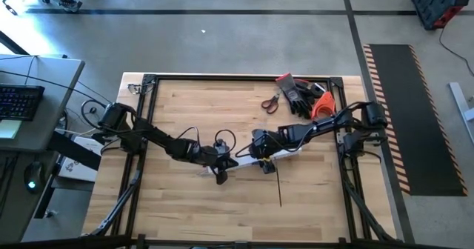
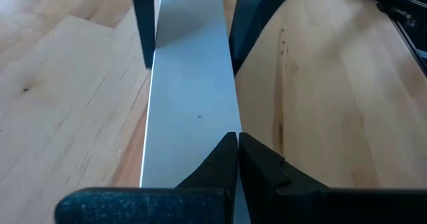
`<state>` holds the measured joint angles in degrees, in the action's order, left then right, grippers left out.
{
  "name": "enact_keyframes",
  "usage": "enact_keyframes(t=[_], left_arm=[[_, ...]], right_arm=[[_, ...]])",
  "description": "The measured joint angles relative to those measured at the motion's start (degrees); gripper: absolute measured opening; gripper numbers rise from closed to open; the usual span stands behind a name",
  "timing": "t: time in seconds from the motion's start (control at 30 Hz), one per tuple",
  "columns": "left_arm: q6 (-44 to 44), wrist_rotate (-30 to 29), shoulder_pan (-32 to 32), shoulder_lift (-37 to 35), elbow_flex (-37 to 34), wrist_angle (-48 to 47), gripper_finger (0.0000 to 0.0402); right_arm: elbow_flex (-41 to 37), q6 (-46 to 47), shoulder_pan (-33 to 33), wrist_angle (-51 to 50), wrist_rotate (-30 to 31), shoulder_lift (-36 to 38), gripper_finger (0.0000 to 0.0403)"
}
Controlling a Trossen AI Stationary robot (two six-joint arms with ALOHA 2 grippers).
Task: Ziptie cables
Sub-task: Close the white cable duct
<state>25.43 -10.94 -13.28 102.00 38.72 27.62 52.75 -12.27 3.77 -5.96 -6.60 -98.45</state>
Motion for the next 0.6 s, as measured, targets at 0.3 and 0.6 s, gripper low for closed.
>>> enact_keyframes(t=[0.3,0.6], left_arm=[[0.0,-0.06,-0.08,0.04,-0.05,0.0,0.0],[-0.02,-0.31,-0.63,0.07,-0.09,0.04,0.0]], right_arm=[[0.02,2.04,0.04,-9.46,2.85,9.6,0.0237],[-6.88,7.27,-2.62,-14.72,6.04,18.54,0.0212]])
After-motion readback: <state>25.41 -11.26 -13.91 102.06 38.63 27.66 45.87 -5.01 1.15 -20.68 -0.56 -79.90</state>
